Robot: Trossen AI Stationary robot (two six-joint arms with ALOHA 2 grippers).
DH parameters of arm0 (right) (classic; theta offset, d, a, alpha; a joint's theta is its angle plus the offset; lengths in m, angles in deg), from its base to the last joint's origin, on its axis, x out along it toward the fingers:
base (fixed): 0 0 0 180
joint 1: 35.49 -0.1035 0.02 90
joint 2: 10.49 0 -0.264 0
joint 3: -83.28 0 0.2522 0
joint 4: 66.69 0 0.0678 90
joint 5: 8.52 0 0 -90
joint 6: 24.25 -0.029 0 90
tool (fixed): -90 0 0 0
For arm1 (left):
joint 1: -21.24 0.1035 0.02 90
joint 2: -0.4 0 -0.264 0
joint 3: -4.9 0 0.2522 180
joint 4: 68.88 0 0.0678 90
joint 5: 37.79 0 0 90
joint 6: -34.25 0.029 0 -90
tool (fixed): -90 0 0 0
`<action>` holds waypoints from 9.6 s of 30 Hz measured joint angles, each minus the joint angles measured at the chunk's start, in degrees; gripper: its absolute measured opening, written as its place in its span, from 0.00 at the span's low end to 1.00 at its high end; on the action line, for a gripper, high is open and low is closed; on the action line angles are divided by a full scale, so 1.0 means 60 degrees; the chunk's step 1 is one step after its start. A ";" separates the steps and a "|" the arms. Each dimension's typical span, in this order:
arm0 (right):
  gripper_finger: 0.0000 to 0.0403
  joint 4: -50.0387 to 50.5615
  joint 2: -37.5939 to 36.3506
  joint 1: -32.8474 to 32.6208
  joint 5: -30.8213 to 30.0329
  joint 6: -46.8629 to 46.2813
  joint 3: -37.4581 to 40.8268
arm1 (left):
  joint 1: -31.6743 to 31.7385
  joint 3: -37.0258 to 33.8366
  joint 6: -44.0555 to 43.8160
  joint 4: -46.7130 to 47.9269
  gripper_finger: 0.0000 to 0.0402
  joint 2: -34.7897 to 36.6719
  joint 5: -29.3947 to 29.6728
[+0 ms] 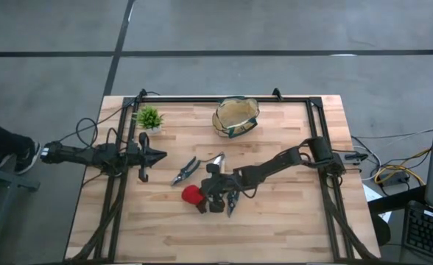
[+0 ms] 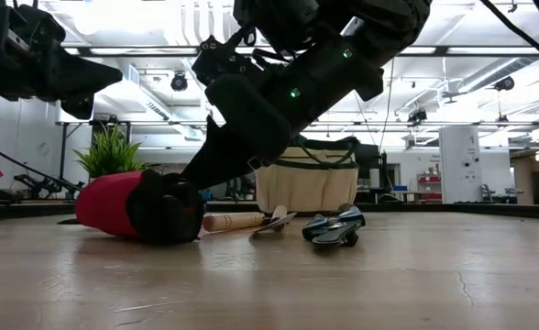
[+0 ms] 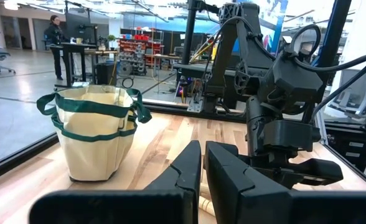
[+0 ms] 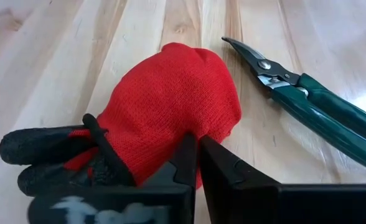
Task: Pick & Place Garden tools in Gardening bag
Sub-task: Put the red gloves into the bag, then put the right green scissors into the green bag
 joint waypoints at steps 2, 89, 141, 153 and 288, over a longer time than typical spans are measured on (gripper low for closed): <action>0.02 0.0004 0.0000 0.0000 -0.0001 0.0000 0.0000 | 0.0000 0.0000 -0.0001 0.0000 0.08 0.0000 0.0000; 0.02 0.1629 -0.5381 0.0384 -0.2354 0.0785 0.2619 | 0.0000 -0.0004 -0.0001 0.0000 0.08 -0.0080 0.0000; 0.02 0.1337 -0.6958 0.0718 -0.2356 0.0491 0.3898 | 0.0000 -0.0004 -0.0001 0.0000 0.08 -0.0098 0.0000; 0.02 0.1338 -0.6957 0.0718 -0.2356 0.0492 0.3898 | 0.0000 -0.0004 -0.0001 0.0000 0.08 -0.0098 0.0000; 0.48 0.0944 -0.6819 -0.0444 -0.1244 0.0554 0.3621 | 0.0000 -0.0001 0.0002 0.0000 0.08 -0.0095 0.0000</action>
